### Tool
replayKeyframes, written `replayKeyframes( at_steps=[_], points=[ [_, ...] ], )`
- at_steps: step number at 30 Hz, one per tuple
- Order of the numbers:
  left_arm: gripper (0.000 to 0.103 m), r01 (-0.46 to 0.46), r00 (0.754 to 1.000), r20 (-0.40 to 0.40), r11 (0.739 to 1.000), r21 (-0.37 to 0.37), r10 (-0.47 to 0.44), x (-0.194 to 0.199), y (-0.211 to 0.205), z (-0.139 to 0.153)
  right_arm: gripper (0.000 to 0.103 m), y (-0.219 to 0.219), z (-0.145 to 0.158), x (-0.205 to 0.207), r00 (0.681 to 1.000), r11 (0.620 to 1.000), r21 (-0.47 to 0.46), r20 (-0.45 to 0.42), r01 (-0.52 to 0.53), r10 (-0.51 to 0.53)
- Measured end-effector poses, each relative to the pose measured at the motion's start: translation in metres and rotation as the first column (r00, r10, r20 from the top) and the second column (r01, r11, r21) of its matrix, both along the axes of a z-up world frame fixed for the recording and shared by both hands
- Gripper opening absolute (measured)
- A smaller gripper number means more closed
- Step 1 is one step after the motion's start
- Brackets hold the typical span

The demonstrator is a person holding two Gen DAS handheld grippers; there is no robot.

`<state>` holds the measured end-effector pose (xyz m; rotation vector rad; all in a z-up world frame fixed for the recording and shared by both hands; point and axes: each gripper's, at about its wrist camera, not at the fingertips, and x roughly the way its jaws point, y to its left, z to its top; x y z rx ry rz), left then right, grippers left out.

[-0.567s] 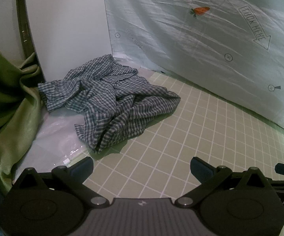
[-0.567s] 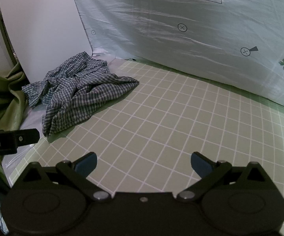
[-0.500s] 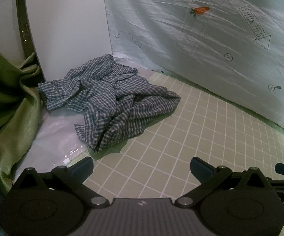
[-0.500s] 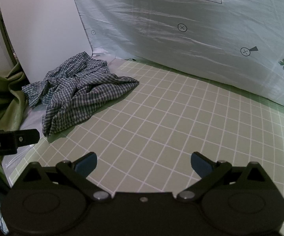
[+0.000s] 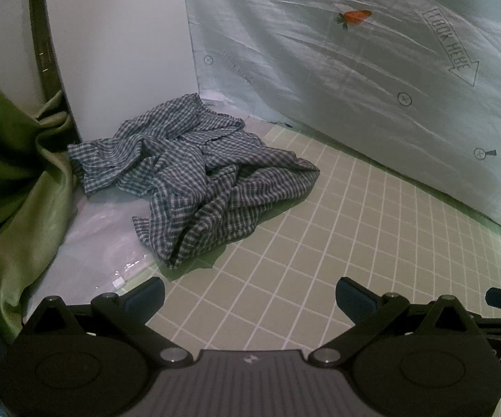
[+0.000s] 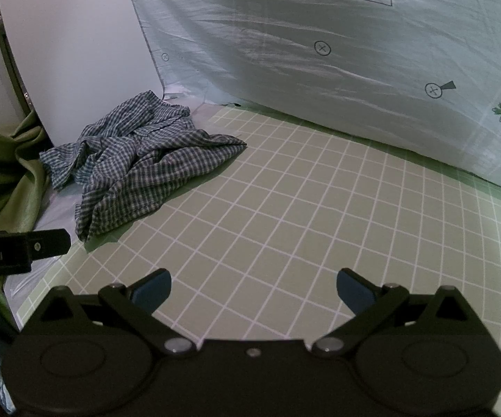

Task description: Fold clothes

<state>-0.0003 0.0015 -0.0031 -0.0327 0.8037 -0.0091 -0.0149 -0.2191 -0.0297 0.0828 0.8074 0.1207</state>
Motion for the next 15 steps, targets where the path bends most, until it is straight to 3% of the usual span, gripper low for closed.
replayKeyframes(
  at_steps=[15],
  points=[
    [0.103,0.002,1.0,-0.008,1.0,0.004,-0.002,0.0018,-0.0008,0.0,0.103,0.0036,-0.0012,0.0033,1.0,1.0,0.0,-0.001,0.003,-0.003]
  ],
)
